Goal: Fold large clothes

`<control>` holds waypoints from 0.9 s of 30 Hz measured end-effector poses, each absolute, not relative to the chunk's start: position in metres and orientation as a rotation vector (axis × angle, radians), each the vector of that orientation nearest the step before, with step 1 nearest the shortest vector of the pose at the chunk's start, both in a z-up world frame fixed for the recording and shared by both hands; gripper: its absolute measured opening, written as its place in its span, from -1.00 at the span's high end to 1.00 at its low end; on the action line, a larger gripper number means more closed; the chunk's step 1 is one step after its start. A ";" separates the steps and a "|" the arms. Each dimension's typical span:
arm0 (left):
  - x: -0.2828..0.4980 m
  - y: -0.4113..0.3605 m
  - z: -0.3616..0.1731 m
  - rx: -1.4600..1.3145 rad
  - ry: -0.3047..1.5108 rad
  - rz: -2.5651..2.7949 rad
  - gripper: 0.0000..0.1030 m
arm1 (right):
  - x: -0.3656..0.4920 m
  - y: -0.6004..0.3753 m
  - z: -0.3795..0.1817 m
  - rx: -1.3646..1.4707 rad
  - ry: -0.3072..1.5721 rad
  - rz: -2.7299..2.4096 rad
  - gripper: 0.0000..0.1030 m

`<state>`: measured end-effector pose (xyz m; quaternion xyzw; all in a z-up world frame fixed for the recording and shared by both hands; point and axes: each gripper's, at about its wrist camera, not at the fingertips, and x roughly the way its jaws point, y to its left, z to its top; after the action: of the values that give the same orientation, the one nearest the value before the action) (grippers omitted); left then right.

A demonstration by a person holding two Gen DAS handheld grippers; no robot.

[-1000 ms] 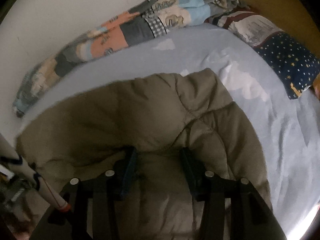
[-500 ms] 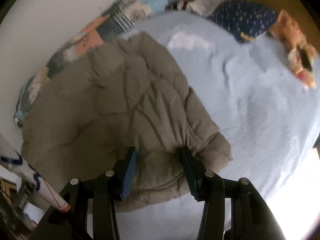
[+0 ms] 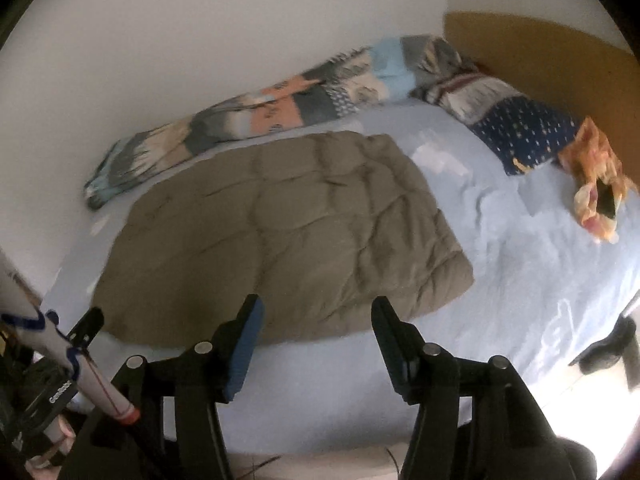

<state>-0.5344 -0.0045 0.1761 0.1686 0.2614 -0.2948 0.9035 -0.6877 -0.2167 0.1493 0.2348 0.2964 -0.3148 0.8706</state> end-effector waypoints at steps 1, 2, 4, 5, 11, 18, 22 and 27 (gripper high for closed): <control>-0.541 0.003 0.179 0.344 0.534 -0.611 -0.76 | -0.690 -0.208 0.155 0.487 0.609 -0.655 -0.26; -0.547 0.012 0.184 0.343 0.526 -0.612 -0.76 | -0.695 -0.199 0.160 0.483 0.600 -0.655 -0.34; -0.559 0.025 0.191 0.342 0.526 -0.621 -0.76 | -0.704 -0.179 0.172 0.471 0.578 -0.654 -0.41; -0.563 0.031 0.194 0.339 0.524 -0.625 -0.76 | -0.710 -0.170 0.178 0.460 0.563 -0.652 -0.43; -0.587 0.058 0.221 0.314 0.460 -0.639 -0.76 | -0.735 -0.130 0.205 0.408 0.525 -0.618 -0.66; -0.595 0.071 0.245 0.275 0.420 -0.663 -0.76 | -0.754 -0.104 0.227 0.373 0.476 -0.619 -0.74; -0.594 0.076 0.245 0.249 0.422 -0.667 -0.78 | -0.756 -0.096 0.235 0.348 0.458 -0.632 -0.79; -0.585 0.075 0.245 0.244 0.429 -0.687 -0.88 | -0.749 -0.083 0.235 0.292 0.475 -0.628 -0.85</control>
<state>-0.5853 0.0755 0.2449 0.1186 0.2081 -0.3332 0.9119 -0.7494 -0.0828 0.2354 0.1417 0.2304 -0.3051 0.9131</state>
